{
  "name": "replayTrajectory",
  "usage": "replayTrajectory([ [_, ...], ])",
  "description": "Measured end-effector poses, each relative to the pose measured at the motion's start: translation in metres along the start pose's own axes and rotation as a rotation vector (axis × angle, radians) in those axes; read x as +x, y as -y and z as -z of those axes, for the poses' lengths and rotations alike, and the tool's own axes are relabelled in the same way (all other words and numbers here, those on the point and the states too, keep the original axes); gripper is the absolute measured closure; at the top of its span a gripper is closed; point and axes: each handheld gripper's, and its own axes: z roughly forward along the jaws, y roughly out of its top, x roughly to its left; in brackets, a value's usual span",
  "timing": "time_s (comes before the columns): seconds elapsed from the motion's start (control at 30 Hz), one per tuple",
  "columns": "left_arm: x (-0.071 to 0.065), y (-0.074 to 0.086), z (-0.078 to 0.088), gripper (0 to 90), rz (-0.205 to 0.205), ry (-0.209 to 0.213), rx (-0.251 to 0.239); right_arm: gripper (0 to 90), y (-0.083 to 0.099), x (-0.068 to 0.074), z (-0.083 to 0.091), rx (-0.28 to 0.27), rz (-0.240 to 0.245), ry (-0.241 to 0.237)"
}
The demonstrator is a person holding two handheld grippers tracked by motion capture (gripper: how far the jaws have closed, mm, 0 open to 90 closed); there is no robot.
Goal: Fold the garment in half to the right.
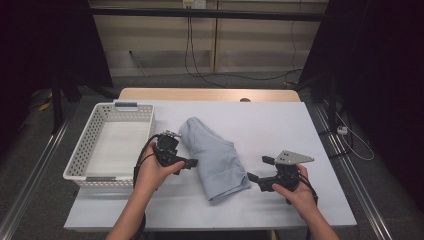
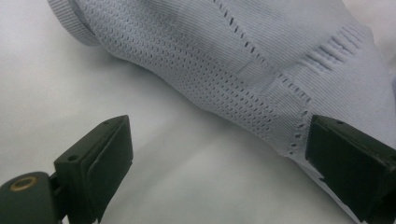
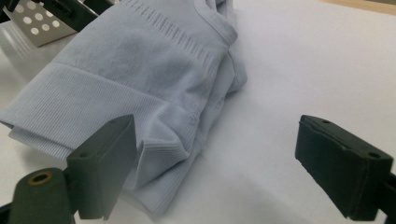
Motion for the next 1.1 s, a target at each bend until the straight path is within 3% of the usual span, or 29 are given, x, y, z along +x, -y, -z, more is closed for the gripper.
replayTrajectory([
  [0.63,-0.005,-0.006,-0.007,5.8,0.005,0.036,0.021,11.9,0.008,0.002,0.014,-0.003,0.001,0.027],
  [1.1,-0.01,-0.009,-0.013,5.3,0.015,0.037,0.014,12.2,0.01,0.004,0.018,0.001,-0.002,0.038],
])
